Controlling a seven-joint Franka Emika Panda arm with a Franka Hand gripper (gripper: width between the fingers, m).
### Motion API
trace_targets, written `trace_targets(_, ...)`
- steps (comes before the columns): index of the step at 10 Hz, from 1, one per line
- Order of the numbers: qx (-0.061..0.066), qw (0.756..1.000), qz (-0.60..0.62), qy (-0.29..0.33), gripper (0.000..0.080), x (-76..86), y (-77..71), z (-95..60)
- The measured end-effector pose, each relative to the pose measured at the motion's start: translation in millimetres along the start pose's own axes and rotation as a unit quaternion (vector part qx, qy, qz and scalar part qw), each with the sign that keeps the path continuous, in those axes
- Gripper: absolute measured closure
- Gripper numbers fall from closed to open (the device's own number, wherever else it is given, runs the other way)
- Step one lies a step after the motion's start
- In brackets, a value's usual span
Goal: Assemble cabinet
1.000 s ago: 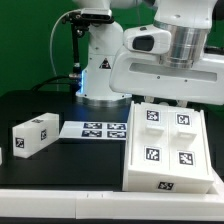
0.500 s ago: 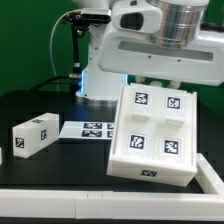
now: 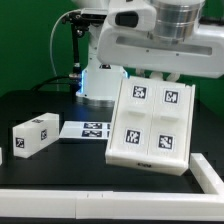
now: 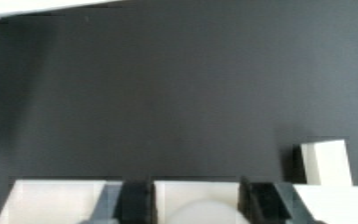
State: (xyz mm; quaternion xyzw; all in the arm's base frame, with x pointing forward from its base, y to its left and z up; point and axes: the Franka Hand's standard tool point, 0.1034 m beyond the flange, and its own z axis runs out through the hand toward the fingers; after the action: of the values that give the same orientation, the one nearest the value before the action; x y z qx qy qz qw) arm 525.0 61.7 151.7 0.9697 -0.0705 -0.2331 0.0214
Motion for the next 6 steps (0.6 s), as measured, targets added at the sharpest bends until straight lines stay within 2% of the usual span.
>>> trace_targets(4,-0.002,1.000,0.006,-0.006,0.0583,0.8,1.4,2.9)
trace_targets(6,0.001,1.000,-0.018,-0.001,0.0583,-1.3,2.1,3.1)
